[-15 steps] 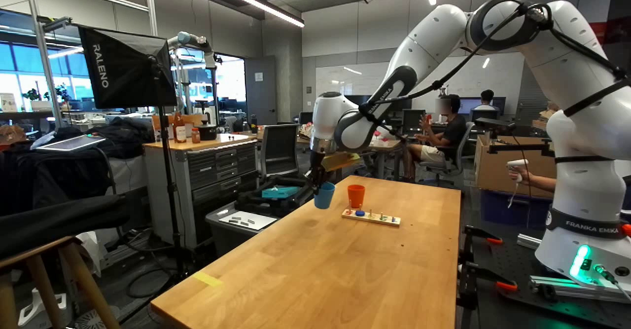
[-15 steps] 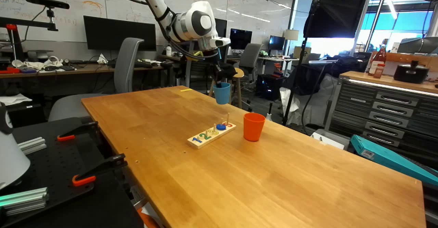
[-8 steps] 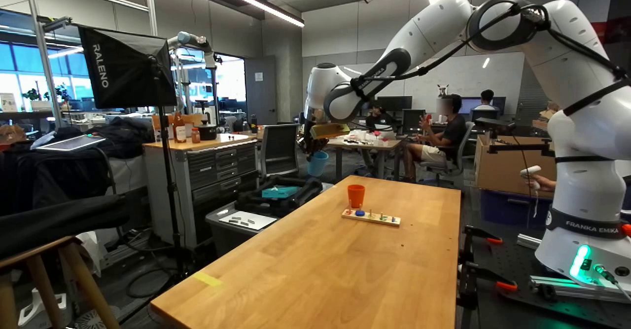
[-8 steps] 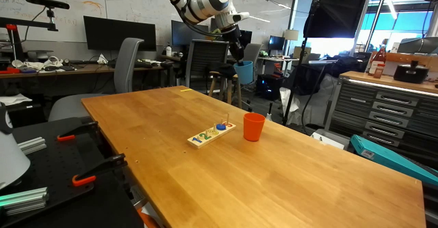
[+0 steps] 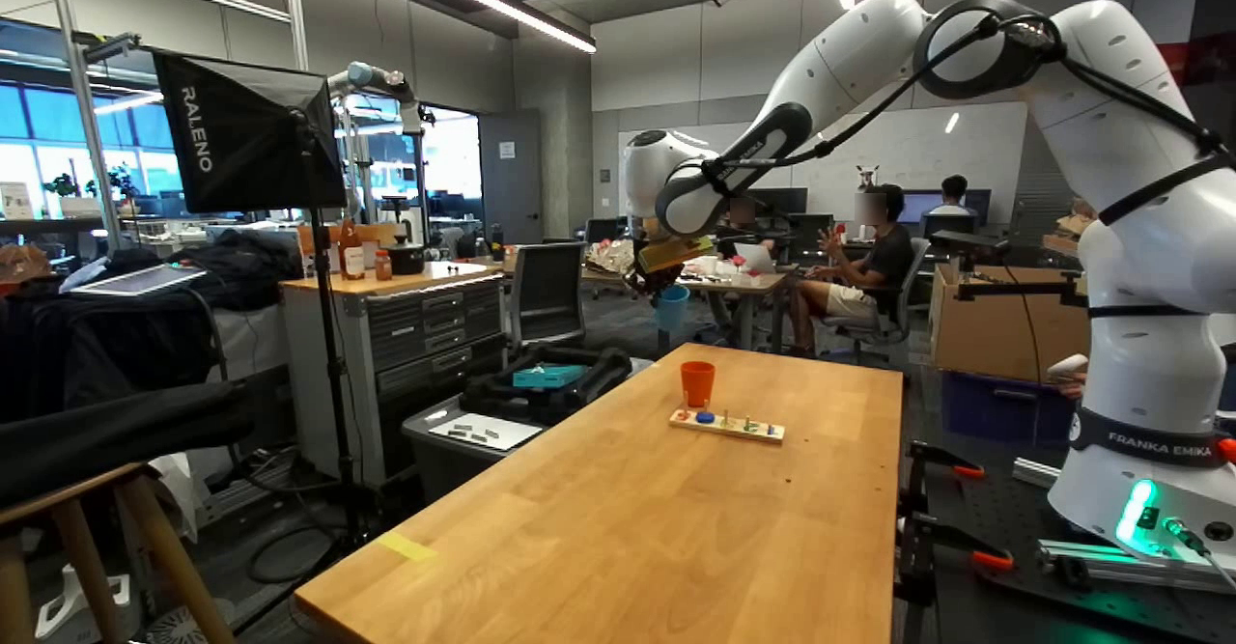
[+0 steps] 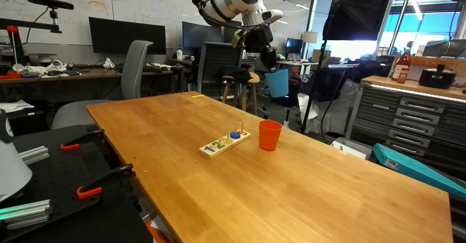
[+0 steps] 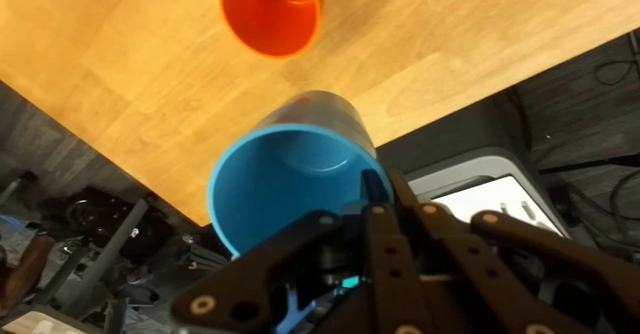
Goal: Put the blue cup inside the orange cup
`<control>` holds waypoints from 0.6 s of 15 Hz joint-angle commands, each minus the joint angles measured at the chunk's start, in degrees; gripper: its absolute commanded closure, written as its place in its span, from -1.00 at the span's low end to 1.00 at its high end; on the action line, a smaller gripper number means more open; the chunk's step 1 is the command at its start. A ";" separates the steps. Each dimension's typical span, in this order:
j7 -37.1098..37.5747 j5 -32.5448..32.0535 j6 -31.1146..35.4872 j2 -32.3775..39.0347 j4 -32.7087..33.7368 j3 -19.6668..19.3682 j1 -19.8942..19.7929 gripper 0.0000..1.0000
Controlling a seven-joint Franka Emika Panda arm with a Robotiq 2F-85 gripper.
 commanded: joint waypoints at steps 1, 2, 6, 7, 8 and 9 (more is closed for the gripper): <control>2.08 -3.21 -1.85 -3.34 -5.06 0.32 -1.06 0.98; 1.97 -3.64 -1.92 -3.77 -6.35 0.41 -1.30 0.98; 2.25 -5.35 -0.54 -4.61 -11.19 0.55 -2.47 0.98; 2.18 -5.39 -0.01 -4.64 -11.99 0.66 -2.83 0.98; 2.08 -5.41 0.43 -4.57 -12.47 0.80 -3.12 0.98; 2.02 -5.48 1.10 -4.51 -13.11 0.85 -3.33 0.98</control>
